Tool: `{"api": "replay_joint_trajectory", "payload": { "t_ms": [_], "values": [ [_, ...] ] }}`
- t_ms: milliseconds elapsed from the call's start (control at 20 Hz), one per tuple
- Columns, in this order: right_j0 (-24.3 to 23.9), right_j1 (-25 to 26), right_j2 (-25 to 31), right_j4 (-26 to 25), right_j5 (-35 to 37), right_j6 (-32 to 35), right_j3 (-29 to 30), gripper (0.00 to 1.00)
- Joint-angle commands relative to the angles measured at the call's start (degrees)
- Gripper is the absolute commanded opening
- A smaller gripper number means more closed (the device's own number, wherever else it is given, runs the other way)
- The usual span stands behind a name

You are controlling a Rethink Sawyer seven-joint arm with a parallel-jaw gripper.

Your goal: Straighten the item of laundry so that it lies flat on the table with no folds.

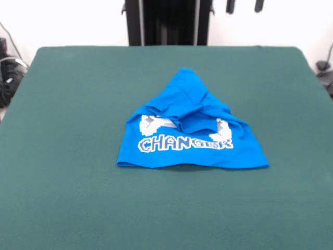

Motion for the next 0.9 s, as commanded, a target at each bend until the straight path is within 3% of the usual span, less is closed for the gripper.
{"api": "replay_joint_trajectory", "payload": {
  "t_ms": [50, 550, 900],
  "values": [
    [1.84, 8.85, 1.45, -0.37, -6.01, 11.66, -2.77, 1.00],
    [3.87, 16.46, -0.55, 0.34, -13.86, 13.48, -4.62, 1.00],
    [2.14, 20.27, 0.01, 1.01, -15.44, 10.82, -7.89, 1.00]
  ]
}}
